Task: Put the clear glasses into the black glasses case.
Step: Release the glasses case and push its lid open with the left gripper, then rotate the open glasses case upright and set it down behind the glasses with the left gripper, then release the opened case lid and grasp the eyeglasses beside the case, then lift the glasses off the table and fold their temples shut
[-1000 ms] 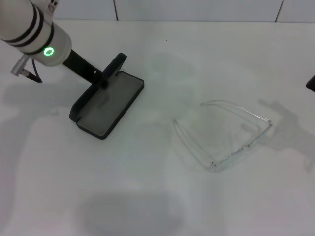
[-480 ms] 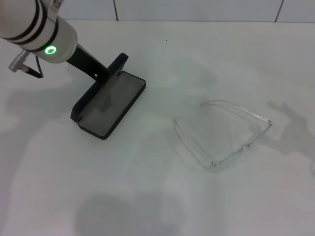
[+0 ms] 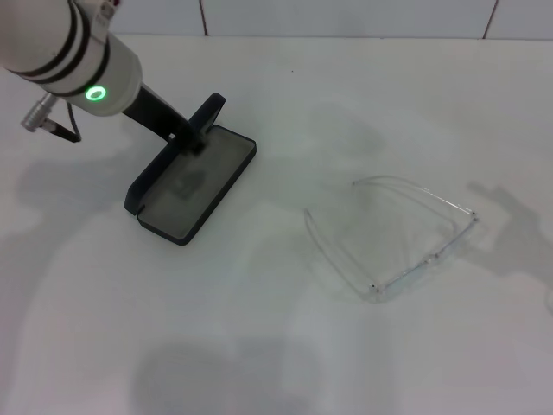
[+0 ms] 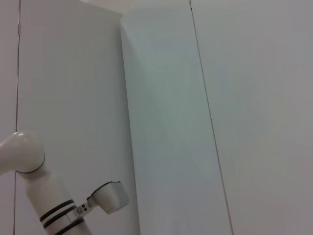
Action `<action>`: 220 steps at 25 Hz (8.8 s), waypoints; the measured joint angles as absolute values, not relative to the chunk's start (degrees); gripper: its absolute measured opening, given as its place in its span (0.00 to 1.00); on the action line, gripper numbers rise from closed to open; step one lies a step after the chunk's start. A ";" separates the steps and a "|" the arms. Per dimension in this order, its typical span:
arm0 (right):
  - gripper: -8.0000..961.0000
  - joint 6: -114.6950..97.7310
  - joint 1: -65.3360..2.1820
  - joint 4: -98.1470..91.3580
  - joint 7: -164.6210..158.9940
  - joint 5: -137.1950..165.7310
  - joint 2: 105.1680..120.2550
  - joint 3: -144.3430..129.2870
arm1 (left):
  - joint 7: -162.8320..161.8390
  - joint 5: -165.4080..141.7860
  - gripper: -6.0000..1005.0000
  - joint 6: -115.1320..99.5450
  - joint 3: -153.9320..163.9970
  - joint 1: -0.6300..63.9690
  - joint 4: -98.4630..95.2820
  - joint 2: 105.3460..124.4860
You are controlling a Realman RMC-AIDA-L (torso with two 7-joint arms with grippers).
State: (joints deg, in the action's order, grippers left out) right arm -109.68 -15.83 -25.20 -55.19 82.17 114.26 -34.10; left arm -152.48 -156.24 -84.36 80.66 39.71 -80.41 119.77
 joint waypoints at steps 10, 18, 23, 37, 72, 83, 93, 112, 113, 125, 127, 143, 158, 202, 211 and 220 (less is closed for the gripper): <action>0.92 -109.70 -15.78 -25.12 -55.19 82.18 114.25 -34.10 | -152.21 -156.65 0.45 -84.07 81.34 39.89 -80.48 119.65; 0.92 -109.56 -16.26 -25.01 -54.94 82.18 114.41 -34.10 | -151.86 -160.47 0.48 -83.01 81.44 40.53 -77.54 119.71; 0.92 -109.56 -16.43 -24.09 -54.18 82.18 114.41 -34.10 | -151.19 -160.31 0.48 -81.52 81.32 41.02 -74.35 119.71; 0.92 -109.69 -16.44 -23.81 -53.79 82.18 114.43 -34.10 | -151.43 -160.21 0.47 -78.45 81.40 41.88 -69.62 119.71; 0.92 -116.68 -12.79 -17.11 -52.91 81.46 113.97 -16.67 | -151.30 -161.51 0.20 -84.21 97.08 31.55 -97.24 119.79; 0.92 -117.95 -11.26 -16.32 -52.95 80.86 113.90 -12.80 | -143.15 -162.19 0.21 -88.69 107.59 24.52 -108.16 119.76; 0.92 -118.43 -10.90 -16.34 -52.99 80.85 113.90 -12.65 | -138.19 -162.34 0.21 -91.17 109.23 22.07 -110.37 119.69; 0.92 -118.48 -10.67 -16.35 -53.17 81.29 113.83 -13.18 | -137.56 -161.53 0.21 -74.40 117.31 26.21 -101.63 120.15; 0.92 -118.48 -10.51 -16.35 -53.17 81.30 113.82 -13.18 | -137.53 -161.51 0.21 -73.36 117.79 26.74 -100.80 120.15; 0.92 -118.13 -9.39 -16.35 -53.02 81.13 113.82 -12.73 | -134.19 -161.51 0.21 -67.25 121.18 31.51 -94.11 120.31; 0.92 -117.99 -9.26 -16.35 -52.98 80.96 113.82 -12.68 | -134.24 -161.52 0.21 -67.07 121.27 31.81 -93.79 120.32; 0.91 -116.94 -9.23 -17.09 -52.90 81.38 113.23 -13.09 | -134.21 -161.75 0.43 -66.37 121.73 29.44 -99.94 120.17; 0.89 -110.96 -24.62 -51.50 -86.38 117.33 105.06 -25.92 | -129.06 -127.97 0.44 -61.58 106.00 15.99 -114.40 119.90; 0.62 -97.08 -50.57 -55.06 -113.83 154.16 116.11 -73.31 | -102.09 -78.30 0.36 -78.47 83.93 8.72 -87.11 119.94; 0.52 -95.20 -50.67 -53.19 -113.87 152.80 116.19 -75.17 | -101.63 -77.01 0.35 -78.49 83.93 9.33 -85.47 119.89; 0.20 -93.32 -50.12 -53.23 -113.80 153.34 115.80 -76.57 | -101.60 -76.98 0.35 -78.49 83.93 8.86 -85.60 119.88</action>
State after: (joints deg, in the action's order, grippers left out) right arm -93.32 -50.12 -53.23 -113.80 153.35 115.80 -76.57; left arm -101.60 -76.98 -78.49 83.93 8.86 -85.60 119.88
